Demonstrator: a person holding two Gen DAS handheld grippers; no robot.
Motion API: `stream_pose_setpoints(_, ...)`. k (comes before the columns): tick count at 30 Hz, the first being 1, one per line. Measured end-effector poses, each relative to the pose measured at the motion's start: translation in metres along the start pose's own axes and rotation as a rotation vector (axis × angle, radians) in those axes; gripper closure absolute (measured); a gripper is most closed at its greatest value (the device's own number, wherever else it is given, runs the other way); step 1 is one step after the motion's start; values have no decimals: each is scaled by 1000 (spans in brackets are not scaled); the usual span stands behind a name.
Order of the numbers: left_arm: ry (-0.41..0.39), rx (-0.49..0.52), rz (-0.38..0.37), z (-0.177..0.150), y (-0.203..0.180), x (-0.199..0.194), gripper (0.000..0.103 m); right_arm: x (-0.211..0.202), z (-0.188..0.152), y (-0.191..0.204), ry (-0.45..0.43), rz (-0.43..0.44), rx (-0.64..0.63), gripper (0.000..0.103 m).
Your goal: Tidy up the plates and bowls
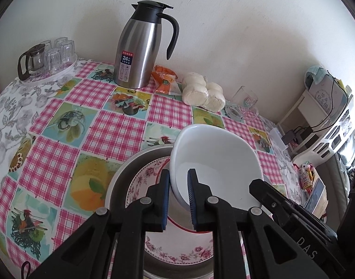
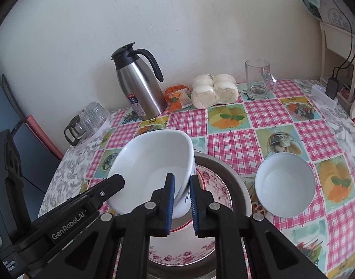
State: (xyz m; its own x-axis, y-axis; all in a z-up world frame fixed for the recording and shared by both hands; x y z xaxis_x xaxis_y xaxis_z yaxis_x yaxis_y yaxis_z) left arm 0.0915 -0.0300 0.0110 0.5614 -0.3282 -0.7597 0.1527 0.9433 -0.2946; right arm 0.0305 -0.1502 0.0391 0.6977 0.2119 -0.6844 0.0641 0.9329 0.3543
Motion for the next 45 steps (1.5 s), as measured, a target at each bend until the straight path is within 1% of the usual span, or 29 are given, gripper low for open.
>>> stream_pose_setpoints(12, 55, -15, 12, -7, 7, 12, 87, 10, -5, 1, 43, -10, 5, 88)
stream_pose_setpoints(19, 104, -30, 7, -12, 12, 23, 88, 18, -9, -2, 84, -24, 8, 88)
stream_pose_setpoints(39, 92, -10, 9, -11, 9, 17, 88, 24, -14, -5, 111, -42, 11, 88)
stream_pose_setpoints(45, 91, -24, -2, -11, 10, 17, 88, 24, -14, -6, 110, -44, 7, 88)
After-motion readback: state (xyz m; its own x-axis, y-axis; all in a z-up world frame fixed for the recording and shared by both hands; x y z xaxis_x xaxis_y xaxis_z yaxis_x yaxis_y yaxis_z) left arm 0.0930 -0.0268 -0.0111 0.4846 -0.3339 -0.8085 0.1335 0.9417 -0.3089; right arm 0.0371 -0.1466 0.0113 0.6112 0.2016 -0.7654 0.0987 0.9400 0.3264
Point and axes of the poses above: each gripper's, at about its wrist camera, not at the fingertips, and x roughly the way its jaws point, y to its left, z to its top, the point moved 4 cm from there along x, roughly the way its jaws point, and after that the axes turned 4 degrees about z, right-handed, at the moved point
